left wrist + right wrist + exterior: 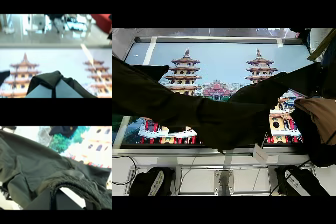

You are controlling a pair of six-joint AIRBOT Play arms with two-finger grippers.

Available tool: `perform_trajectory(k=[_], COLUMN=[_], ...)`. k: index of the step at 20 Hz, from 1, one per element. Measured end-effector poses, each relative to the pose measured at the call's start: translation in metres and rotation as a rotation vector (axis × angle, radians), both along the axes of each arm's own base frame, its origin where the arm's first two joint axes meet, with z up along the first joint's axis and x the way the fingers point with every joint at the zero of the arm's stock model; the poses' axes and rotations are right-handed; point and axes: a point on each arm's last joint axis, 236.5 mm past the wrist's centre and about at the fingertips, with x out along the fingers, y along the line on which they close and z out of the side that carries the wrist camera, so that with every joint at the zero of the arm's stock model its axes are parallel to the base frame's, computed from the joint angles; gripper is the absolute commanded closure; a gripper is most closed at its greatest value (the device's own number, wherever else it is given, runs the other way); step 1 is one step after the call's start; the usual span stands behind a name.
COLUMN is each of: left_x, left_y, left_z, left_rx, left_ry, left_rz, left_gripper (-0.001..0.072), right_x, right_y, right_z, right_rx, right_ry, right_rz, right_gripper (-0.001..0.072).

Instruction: Fold the clothes and pants, and hang the long-sleeved shirts on hangers.

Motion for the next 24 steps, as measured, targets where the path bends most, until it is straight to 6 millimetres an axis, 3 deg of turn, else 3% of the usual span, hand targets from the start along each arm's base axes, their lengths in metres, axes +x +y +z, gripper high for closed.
perform_trajectory(k=[4,9,12,15,17,19,21,24], left_x=[0.075,0.172,0.229,0.269,0.275,0.268,0.246,0.199], left_y=[0.004,0.002,-0.003,-0.021,-0.043,-0.07,-0.096,-0.122], left_z=[-0.07,-0.167,-0.202,-0.222,-0.232,-0.239,-0.253,-0.282], left_rx=[-0.021,-0.054,-0.082,-0.096,-0.09,-0.07,-0.015,0.069], left_ry=[0.269,0.501,0.485,0.437,0.441,0.468,0.541,0.685], left_rz=[-0.043,-0.085,-0.073,-0.075,-0.11,-0.166,-0.234,-0.307], left_gripper=[0.0702,0.0702,0.0702,0.0701,0.0702,0.0702,0.0702,0.0702], right_x=[0.057,0.171,0.244,0.302,0.325,0.335,0.336,0.321], right_y=[-0.01,-0.025,-0.037,-0.054,-0.064,-0.07,-0.075,-0.085], right_z=[-0.048,-0.133,-0.187,-0.235,-0.266,-0.29,-0.308,-0.334], right_rx=[-0.044,-0.056,-0.029,-0.017,-0.037,-0.077,-0.148,-0.29], right_ry=[0.159,0.263,0.263,0.232,0.219,0.197,0.169,0.166], right_rz=[-0.033,-0.133,-0.249,-0.37,-0.418,-0.421,-0.392,-0.305], right_gripper=[0.0696,0.0696,0.0696,0.0696,0.0696,0.0696,0.0696,0.0696])
